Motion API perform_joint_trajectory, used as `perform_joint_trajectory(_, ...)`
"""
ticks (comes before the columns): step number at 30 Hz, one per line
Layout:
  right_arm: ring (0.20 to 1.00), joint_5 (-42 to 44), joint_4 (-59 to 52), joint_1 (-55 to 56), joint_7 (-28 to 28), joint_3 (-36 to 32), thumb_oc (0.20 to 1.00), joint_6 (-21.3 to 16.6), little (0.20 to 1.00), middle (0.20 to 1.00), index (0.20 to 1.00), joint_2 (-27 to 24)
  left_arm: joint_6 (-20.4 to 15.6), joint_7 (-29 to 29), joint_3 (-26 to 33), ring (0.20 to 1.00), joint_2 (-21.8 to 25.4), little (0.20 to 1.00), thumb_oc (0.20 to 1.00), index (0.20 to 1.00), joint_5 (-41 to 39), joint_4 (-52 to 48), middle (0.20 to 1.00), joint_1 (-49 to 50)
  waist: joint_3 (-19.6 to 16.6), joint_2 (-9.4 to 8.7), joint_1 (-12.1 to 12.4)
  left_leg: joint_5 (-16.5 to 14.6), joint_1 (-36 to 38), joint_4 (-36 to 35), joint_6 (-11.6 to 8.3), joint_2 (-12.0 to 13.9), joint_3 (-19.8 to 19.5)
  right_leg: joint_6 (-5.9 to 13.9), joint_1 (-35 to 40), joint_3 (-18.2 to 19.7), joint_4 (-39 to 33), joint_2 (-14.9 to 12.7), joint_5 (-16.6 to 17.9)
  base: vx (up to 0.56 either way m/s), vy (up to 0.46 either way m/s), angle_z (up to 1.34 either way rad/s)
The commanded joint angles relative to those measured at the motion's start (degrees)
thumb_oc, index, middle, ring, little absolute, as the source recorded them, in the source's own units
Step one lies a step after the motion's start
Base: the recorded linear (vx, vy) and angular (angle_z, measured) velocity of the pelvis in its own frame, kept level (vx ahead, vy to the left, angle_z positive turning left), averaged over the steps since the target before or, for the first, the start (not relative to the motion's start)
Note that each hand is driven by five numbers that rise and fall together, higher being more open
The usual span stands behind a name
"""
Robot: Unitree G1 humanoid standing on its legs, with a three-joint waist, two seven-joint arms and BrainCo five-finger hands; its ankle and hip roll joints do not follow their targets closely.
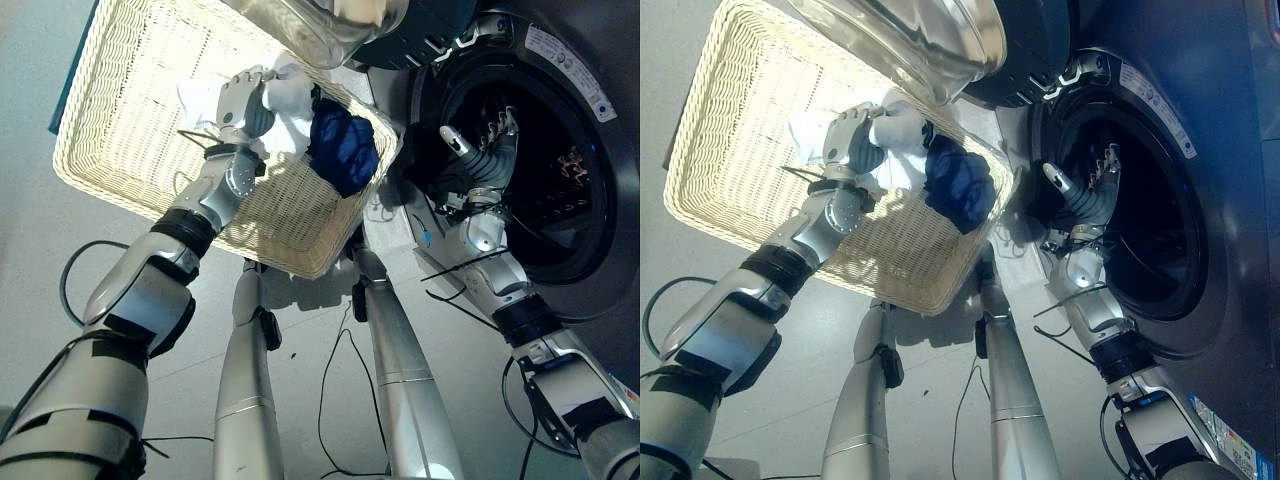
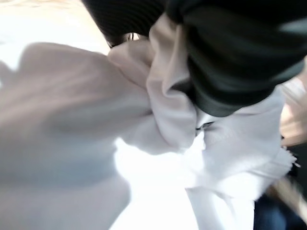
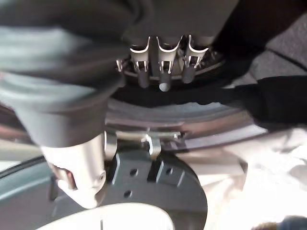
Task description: Put the clothes into the washing machine.
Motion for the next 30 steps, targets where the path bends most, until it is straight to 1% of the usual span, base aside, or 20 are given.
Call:
perform_joint_trajectory(1,1.000,-1.52,-8.18,3.03,5.49,-3.26,1.000,-1.90,1.000,1.000,1.000,1.99,-7.80,1.57,6.82,0.200,0.51,0.200,0.200,0.200,-10.47,-2.30,0.200,7.52,0.98,0.35,-0.02,-6.73,0.21,5.34,-2.09,-2.46,-0.17,5.36,5.73,-2.68,-12.71,1.37,8.09,-0.01,-0.020,0.03)
perform_joint_trajectory(2,1.000,-1.74,-8.87,3.44,6.14,-3.39,1.000,-1.70,1.000,1.000,1.000,2.28,-9.24,1.58,7.62,0.200,0.08,0.200,0.200,0.200,-11.77,-3.88,0.200,8.45,0.98,0.42,0.16,-6.66,0.15,5.28,-2.01,-2.55,-0.25,5.30,5.72,-2.72,-12.72,1.38,8.09,-0.01,-0.015,0.04)
perform_joint_trajectory(4,1.000,-2.11,-9.72,4.02,6.92,-3.45,1.000,-1.39,1.000,1.000,1.000,2.75,-9.86,0.90,8.71,0.200,-0.47,0.200,0.200,0.200,-12.57,-5.84,0.200,9.55,0.98,0.49,0.37,-6.64,0.09,5.23,-1.92,-2.58,-0.33,5.26,5.69,-2.81,-12.67,1.35,8.06,0.00,0.000,0.00)
perform_joint_trajectory(5,1.000,-2.22,-11.49,5.32,9.57,-3.43,1.000,-0.52,1.000,1.000,1.000,3.63,-14.21,0.06,11.32,0.200,-1.83,0.200,0.200,0.200,-14.54,-9.63,0.200,12.12,0.98,0.75,0.69,-6.57,0.20,4.98,-1.73,-2.72,-0.50,5.16,5.80,-2.92,-12.58,1.37,7.97,0.00,0.000,0.00)
perform_joint_trajectory(6,1.000,-2.37,-12.74,5.78,10.30,-3.42,1.000,0.22,1.000,1.000,1.000,3.99,-16.78,-1.36,12.60,0.200,-2.80,0.200,0.200,0.200,-15.21,-11.80,0.200,13.48,0.98,0.91,0.87,-6.51,0.26,4.84,-1.62,-2.82,-0.58,5.08,5.91,-3.02,-12.59,1.36,7.94,-0.01,-0.007,0.05)
perform_joint_trajectory(9,1.000,-1.28,-14.61,6.85,14.88,-3.12,1.000,1.88,1.000,1.000,1.000,4.72,-22.59,-5.94,14.77,0.200,-4.88,0.200,0.200,0.200,-18.03,-19.15,0.200,16.57,0.98,1.27,1.46,-6.38,0.30,4.68,-1.31,-3.19,-0.82,4.90,6.04,-3.25,-12.60,1.35,8.05,0.00,-0.005,0.09)
perform_joint_trajectory(11,1.000,-0.37,-15.39,7.16,17.94,-2.81,1.000,3.01,1.000,1.000,1.000,4.81,-24.62,-8.81,15.66,0.200,-5.93,0.200,0.200,0.200,-18.93,-23.26,0.200,18.02,0.98,1.43,1.78,-6.31,0.57,4.42,-1.15,-3.41,-1.00,4.81,6.30,-3.34,-12.72,1.34,8.10,0.00,-0.002,0.14)
perform_joint_trajectory(12,1.000,-0.23,-16.01,7.29,18.57,-2.72,1.000,3.47,1.000,1.000,1.000,4.75,-25.25,-10.29,15.88,0.200,-6.19,0.200,0.200,0.200,-19.71,-25.28,0.200,18.49,0.98,1.45,1.96,-6.27,0.61,4.39,-1.07,-3.53,-1.09,4.76,6.36,-3.41,-12.69,1.34,8.11,0.00,-0.012,0.12)
perform_joint_trajectory(13,1.000,0.70,-16.83,7.60,20.19,-2.51,1.000,4.26,1.000,1.000,1.000,4.71,-26.12,-12.86,16.33,0.200,-6.72,0.200,0.200,0.200,-20.66,-28.31,0.200,19.42,0.98,1.55,2.17,-6.21,0.75,4.30,-0.97,-3.72,-1.20,4.72,6.51,-3.59,-12.69,1.32,8.17,0.00,-0.012,0.08)
perform_joint_trajectory(14,1.000,0.70,-16.83,7.60,20.19,-2.51,1.000,4.26,1.000,1.000,1.000,4.71,-26.12,-12.86,16.33,0.200,-6.72,0.200,0.200,0.200,-20.66,-28.31,0.200,19.42,0.98,1.55,2.17,-6.21,0.75,4.30,-0.97,-3.72,-1.20,4.72,6.51,-3.59,-12.69,1.32,8.17,0.00,-0.017,0.05)
perform_joint_trajectory(15,1.000,1.00,-17.05,7.69,21.15,-2.38,1.000,4.41,1.000,1.000,1.000,4.76,-26.43,-14.14,16.36,0.200,-6.90,0.200,0.200,0.200,-21.15,-30.15,0.200,19.77,0.98,1.60,2.32,-6.13,0.87,4.18,-0.88,-3.84,-1.28,4.68,6.67,-3.75,-12.73,1.27,8.22,0.00,0.000,0.00)
perform_joint_trajectory(17,1.000,2.68,-18.59,7.74,23.14,-1.91,1.000,5.10,1.000,1.000,1.000,4.58,-26.98,-18.56,16.53,0.200,-7.65,0.200,0.200,0.200,-22.72,-36.39,0.200,20.99,0.98,1.68,2.86,-5.93,1.00,4.15,-0.70,-4.21,-1.60,4.61,6.95,-4.19,-12.72,1.13,8.35,-0.01,-0.040,0.04)
perform_joint_trajectory(18,1.000,3.05,-18.85,7.58,23.43,-1.81,1.000,5.14,1.000,1.000,1.000,4.45,-26.82,-19.29,16.45,0.200,-7.75,0.200,0.200,0.200,-23.15,-37.85,0.200,21.12,0.98,1.69,2.99,-5.89,1.00,4.17,-0.64,-4.29,-1.68,4.57,6.95,-4.28,-12.71,1.09,8.41,0.00,-0.034,0.03)
perform_joint_trajectory(20,1.000,4.48,-19.81,6.66,25.32,-1.34,1.000,5.51,1.000,1.000,1.000,4.21,-26.62,-22.64,16.42,0.200,-8.38,0.200,0.200,0.200,-24.76,-42.38,0.200,21.66,0.98,1.91,3.44,-5.74,1.12,4.05,-0.41,-4.65,-1.93,4.46,7.10,-4.58,-12.86,1.02,8.57,0.00,0.000,0.00)
perform_joint_trajectory(22,1.000,4.73,-20.07,6.33,25.82,-1.06,1.000,5.62,1.000,1.000,1.000,4.32,-26.54,-23.42,16.26,0.200,-8.69,0.200,0.200,0.200,-24.82,-43.51,0.200,21.75,0.98,1.96,3.57,-5.67,1.06,4.07,-0.38,-4.76,-2.04,4.44,7.10,-4.65,-12.89,1.00,8.59,0.00,-0.009,0.02)
perform_joint_trajectory(23,1.000,5.06,-20.42,5.57,26.56,-0.62,1.000,5.83,1.000,1.000,1.000,4.67,-26.49,-25.06,16.06,0.200,-9.00,0.200,0.200,0.200,-25.60,-45.07,0.200,21.71,0.98,2.05,3.82,-5.57,1.04,4.07,-0.34,-4.86,-2.22,4.40,7.15,-4.77,-12.92,0.93,8.65,0.00,-0.025,0.06)
perform_joint_trajectory(28,1.000,6.38,-21.05,2.94,27.07,0.84,1.000,6.79,1.000,1.000,1.000,5.35,-25.99,-29.65,15.56,0.200,-10.35,0.200,0.200,0.200,-28.09,-49.30,0.200,21.39,0.98,2.23,4.50,-5.37,1.25,4.13,-0.25,-5.21,-2.62,4.30,7.48,-5.16,-12.94,0.75,8.71,0.00,-0.016,0.04)
perform_joint_trajectory(30,1.000,6.39,-21.05,2.46,27.05,1.17,1.000,6.99,1.000,1.000,1.000,5.48,-25.74,-30.72,15.46,0.200,-10.57,0.200,0.200,0.200,-28.67,-50.16,0.200,21.25,0.98,2.26,4.61,-5.34,1.24,4.18,-0.25,-5.31,-2.73,4.28,7.50,-5.24,-12.92,0.72,8.72,0.00,0.000,0.00)
